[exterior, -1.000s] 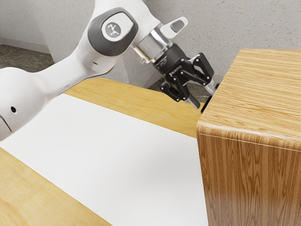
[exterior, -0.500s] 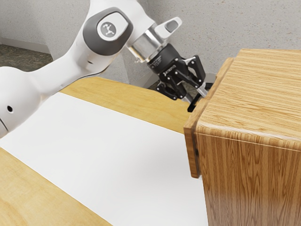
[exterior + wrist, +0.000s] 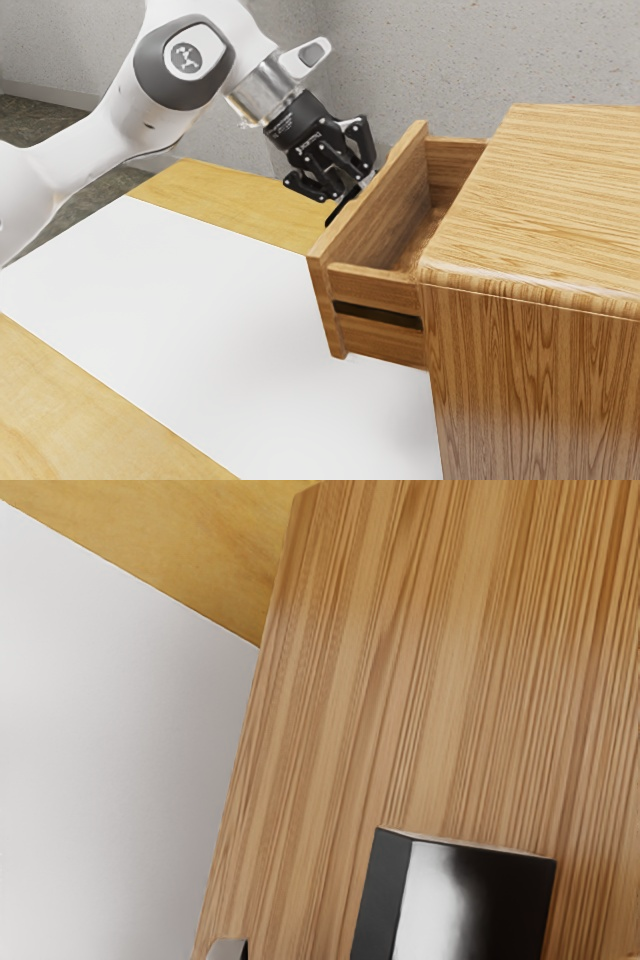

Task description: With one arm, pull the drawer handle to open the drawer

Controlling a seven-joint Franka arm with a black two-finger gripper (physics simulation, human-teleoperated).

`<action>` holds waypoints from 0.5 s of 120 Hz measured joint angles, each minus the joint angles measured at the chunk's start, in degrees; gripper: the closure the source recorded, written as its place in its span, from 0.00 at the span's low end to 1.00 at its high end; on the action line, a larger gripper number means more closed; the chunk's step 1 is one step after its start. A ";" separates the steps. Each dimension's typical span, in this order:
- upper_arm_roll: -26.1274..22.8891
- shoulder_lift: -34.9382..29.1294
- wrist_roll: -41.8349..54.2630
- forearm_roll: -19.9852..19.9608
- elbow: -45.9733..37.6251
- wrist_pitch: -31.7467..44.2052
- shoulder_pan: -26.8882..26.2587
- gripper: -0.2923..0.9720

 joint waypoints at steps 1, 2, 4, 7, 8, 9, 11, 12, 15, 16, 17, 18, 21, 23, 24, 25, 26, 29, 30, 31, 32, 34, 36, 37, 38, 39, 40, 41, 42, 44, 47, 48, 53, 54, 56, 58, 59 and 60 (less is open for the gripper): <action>-0.02 -0.01 0.00 0.00 -0.01 -0.04 0.10 0.68; -0.02 -0.01 0.00 0.00 -0.02 -0.07 0.23 0.68; -0.01 -0.04 0.01 -0.03 -0.03 -0.14 0.41 0.69; -0.01 -0.06 0.01 -0.06 -0.06 -0.26 0.68 0.69; 0.00 -0.07 0.02 -0.08 -0.08 -0.29 0.76 0.69; 0.00 -0.11 0.02 -0.09 -0.17 -0.33 0.84 0.69; 0.04 -0.29 0.02 -0.12 -0.42 -0.39 0.98 0.69; 0.07 -0.40 0.02 -0.13 -0.58 -0.42 1.04 0.69; 0.14 -0.82 0.02 -0.15 -1.07 -0.50 1.23 0.69; 0.14 -0.93 0.03 -0.17 -1.20 -0.53 1.32 0.69; 0.15 -1.03 0.03 -0.17 -1.35 -0.55 1.42 0.69; 0.15 -1.13 0.03 -0.17 -1.53 -0.58 1.52 0.69; 0.17 -1.57 0.03 -0.17 -2.12 -0.64 1.90 0.69; 0.15 -1.80 0.03 -0.19 -2.41 -0.69 2.09 0.69; 0.16 -1.89 0.03 -0.20 -2.52 -0.71 2.18 0.69; 0.17 -1.98 0.03 -0.21 -2.61 -0.73 2.28 0.69; 0.18 -2.06 0.04 -0.21 -2.68 -0.75 2.38 0.69; 0.16 -2.26 0.04 -0.21 -2.86 -0.80 2.66 0.69; 0.16 -2.30 0.04 -0.21 -2.90 -0.82 2.72 0.69; 0.15 -2.36 0.04 -0.21 -2.94 -0.84 2.79 0.69; 0.15 -2.42 0.04 -0.22 -2.97 -0.86 2.87 0.69; 0.14 -2.55 0.04 -0.23 -3.03 -0.89 3.03 0.69; 0.14 -2.65 0.05 -0.25 -3.06 -0.94 3.17 0.69; 0.14 -2.70 0.05 -0.26 -3.08 -0.96 3.24 0.69; 0.13 -2.73 0.05 -0.27 -3.09 -0.99 3.31 0.69; 0.13 -2.77 0.05 -0.27 -3.11 -1.02 3.37 0.69; 0.13 -2.81 0.06 -0.28 -3.12 -1.04 3.43 0.69; 0.12 -2.86 0.06 -0.29 -3.13 -1.07 3.49 0.69; 0.12 -2.91 0.06 -0.30 -3.14 -1.09 3.56 0.69; 0.10 -2.99 0.07 -0.31 -3.13 -1.17 3.72 0.69; 0.06 -3.07 0.08 -0.32 -3.13 -1.31 3.93 0.69; 0.05 -3.09 0.09 -0.32 -3.13 -1.37 3.99 0.69; 0.01 -3.37 0.16 -0.36 -3.14 -1.72 4.19 0.69; 0.00 -3.43 0.17 -0.37 -3.14 -1.80 4.22 0.69; -0.04 -3.58 0.20 -0.40 -3.15 -1.95 4.32 0.69; -0.08 -3.69 0.22 -0.43 -3.15 -2.09 4.42 0.69; -0.10 -3.74 0.24 -0.45 -3.17 -2.16 4.49 0.69; -0.13 -3.78 0.25 -0.46 -3.18 -2.22 4.56 0.69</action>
